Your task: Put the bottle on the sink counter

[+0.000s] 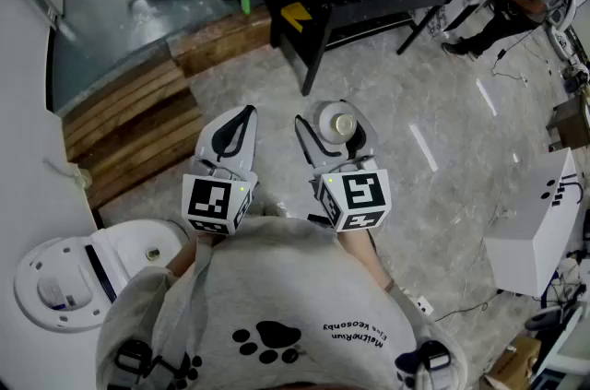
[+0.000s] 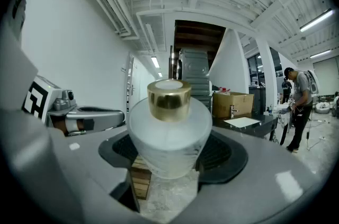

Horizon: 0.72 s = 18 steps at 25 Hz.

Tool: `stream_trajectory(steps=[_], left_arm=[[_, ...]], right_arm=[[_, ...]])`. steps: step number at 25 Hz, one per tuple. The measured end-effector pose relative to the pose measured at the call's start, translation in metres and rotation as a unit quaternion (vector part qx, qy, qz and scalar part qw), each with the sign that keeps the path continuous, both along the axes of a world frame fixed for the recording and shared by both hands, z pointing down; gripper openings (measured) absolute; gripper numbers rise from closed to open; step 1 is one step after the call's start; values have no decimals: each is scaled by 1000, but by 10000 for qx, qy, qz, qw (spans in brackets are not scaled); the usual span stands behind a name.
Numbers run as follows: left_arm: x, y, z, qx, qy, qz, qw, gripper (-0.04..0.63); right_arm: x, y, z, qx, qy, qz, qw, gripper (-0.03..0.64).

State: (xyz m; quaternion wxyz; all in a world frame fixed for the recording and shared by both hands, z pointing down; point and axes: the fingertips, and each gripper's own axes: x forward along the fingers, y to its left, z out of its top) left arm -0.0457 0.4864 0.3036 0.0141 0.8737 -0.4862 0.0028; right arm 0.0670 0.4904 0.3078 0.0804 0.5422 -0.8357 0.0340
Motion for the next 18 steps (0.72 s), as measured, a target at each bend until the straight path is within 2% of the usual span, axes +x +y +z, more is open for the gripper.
stream_trajectory(steps=[9,18], left_arm=[[11,-3,3,-3,1,-28,10000,3],[25,-7,10,-36,-51,-24,10000,3]], right_arm=[[8,-3,3,19,74,-33,10000,333],[20,-10,8,-89,-131,-115,9998,333]])
